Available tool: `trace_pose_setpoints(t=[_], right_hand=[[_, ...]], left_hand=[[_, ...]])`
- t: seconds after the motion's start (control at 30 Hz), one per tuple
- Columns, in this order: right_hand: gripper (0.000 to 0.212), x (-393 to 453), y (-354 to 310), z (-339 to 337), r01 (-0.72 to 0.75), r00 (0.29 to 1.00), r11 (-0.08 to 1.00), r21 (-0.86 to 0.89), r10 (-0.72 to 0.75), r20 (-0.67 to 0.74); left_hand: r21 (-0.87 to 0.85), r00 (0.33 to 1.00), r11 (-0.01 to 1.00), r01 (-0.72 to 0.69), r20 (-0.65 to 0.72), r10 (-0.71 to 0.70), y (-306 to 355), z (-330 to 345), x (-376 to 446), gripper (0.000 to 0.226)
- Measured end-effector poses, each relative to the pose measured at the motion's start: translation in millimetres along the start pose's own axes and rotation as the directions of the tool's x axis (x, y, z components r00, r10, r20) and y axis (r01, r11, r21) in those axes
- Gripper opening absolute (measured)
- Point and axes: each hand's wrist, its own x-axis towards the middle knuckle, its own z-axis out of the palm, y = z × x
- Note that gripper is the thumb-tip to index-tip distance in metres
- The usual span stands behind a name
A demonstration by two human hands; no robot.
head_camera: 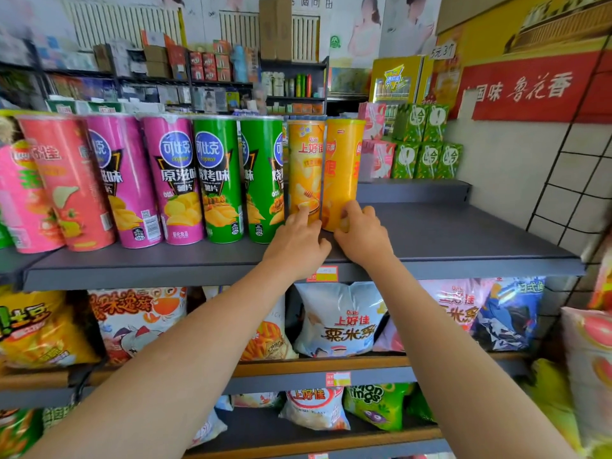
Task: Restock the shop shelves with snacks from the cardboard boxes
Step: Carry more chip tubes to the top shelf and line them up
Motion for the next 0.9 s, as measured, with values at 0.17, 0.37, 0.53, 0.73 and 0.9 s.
trace_pose_setpoints(t=[0.17, 0.37, 0.53, 0.73, 0.9], right_hand=[[0.072, 19, 0, -8, -0.176, 0.983, 0.865, 0.469, 0.178, 0.04], [0.084, 40, -4, -1, -0.255, 0.967, 0.792, 0.555, 0.217, 0.134], [0.068, 30, -1, -10, -0.2, 0.98, 0.885, 0.42, 0.171, 0.105], [0.061, 6, -26, 2, -0.067, 0.994, 0.887, 0.456, 0.019, 0.108], [0.062, 7, -44, 14, -0.101, 0.992, 0.898, 0.428, 0.06, 0.108]], left_hand=[[-0.057, 0.981, 0.998, -0.009, -0.195, -0.002, 1, 1, -5, 0.03], [-0.036, 0.843, 0.999, 0.018, -0.536, -0.034, 0, -2, -17, 0.054], [-0.103, 0.808, 0.991, 0.081, -0.575, -0.126, -13, -9, -29, 0.062], [-0.089, 0.885, 0.985, 0.147, -0.432, -0.171, -42, -12, -52, 0.076], [-0.025, 0.923, 0.987, 0.158, -0.352, -0.157, -49, -13, -58, 0.075]])
